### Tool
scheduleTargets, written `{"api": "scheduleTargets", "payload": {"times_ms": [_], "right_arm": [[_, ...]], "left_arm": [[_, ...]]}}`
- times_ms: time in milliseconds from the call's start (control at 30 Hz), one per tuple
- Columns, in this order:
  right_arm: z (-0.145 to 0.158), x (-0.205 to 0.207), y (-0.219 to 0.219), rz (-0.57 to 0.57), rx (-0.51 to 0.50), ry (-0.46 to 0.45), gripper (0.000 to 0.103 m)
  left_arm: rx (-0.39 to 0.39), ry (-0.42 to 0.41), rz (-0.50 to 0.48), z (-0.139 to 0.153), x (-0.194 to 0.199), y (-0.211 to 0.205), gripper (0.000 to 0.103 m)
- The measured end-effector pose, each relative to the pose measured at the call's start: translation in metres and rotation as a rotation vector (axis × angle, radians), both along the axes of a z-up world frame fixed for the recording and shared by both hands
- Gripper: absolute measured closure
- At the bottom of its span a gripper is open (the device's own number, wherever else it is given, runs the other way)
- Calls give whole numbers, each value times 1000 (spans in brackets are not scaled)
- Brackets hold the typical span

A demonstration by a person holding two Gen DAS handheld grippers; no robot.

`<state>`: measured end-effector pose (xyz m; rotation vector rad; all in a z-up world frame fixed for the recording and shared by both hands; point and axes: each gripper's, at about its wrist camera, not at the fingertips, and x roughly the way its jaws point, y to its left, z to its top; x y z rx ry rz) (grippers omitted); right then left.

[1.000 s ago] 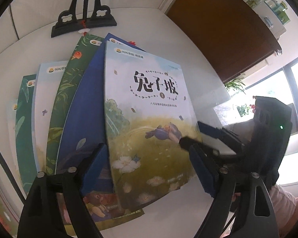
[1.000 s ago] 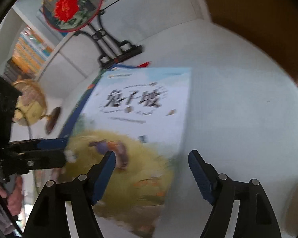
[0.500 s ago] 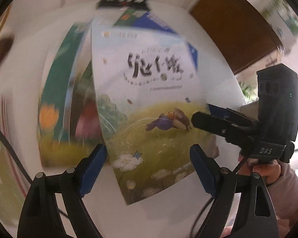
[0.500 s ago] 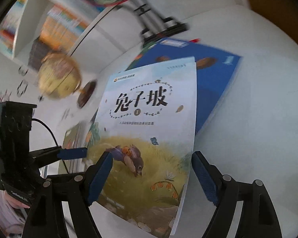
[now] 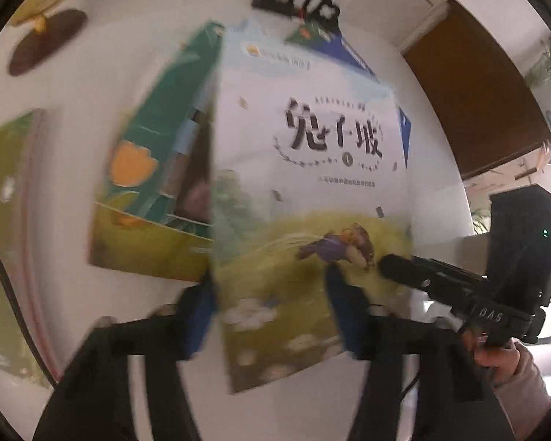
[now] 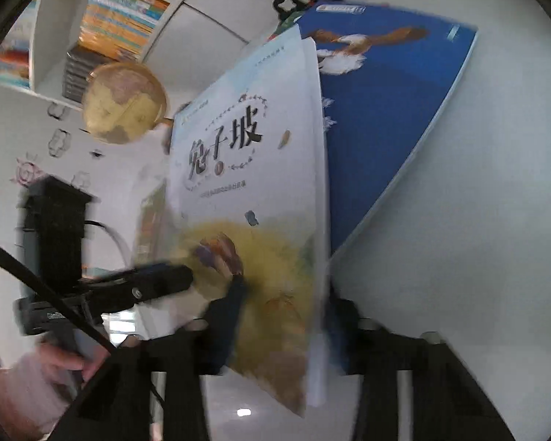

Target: Organize books

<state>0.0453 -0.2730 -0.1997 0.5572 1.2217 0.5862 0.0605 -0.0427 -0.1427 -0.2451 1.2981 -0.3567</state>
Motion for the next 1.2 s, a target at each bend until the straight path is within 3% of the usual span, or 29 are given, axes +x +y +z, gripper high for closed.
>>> {"api": "scheduleTargets", "payload": {"times_ms": [67, 233, 367, 467, 833, 1200], "right_arm": [[10, -7, -3, -22, -1, -40, 80], [49, -23, 26, 84, -151, -205, 87], [77, -35, 52, 166, -242, -320, 88], [94, -44, 57, 177, -288, -373, 88], [143, -55, 90, 184, -325, -464, 88], [154, -45, 215, 300, -269, -490, 87]], "left_arm": [[-44, -20, 11, 9, -5, 8, 69], [-93, -82, 52, 35, -21, 19, 69], [-34, -144, 27, 51, -30, 18, 69], [-64, -150, 25, 56, -31, 24, 69], [-139, -228, 95, 81, -50, 78, 69], [-101, -269, 250, 88, -64, 210, 69]]}}
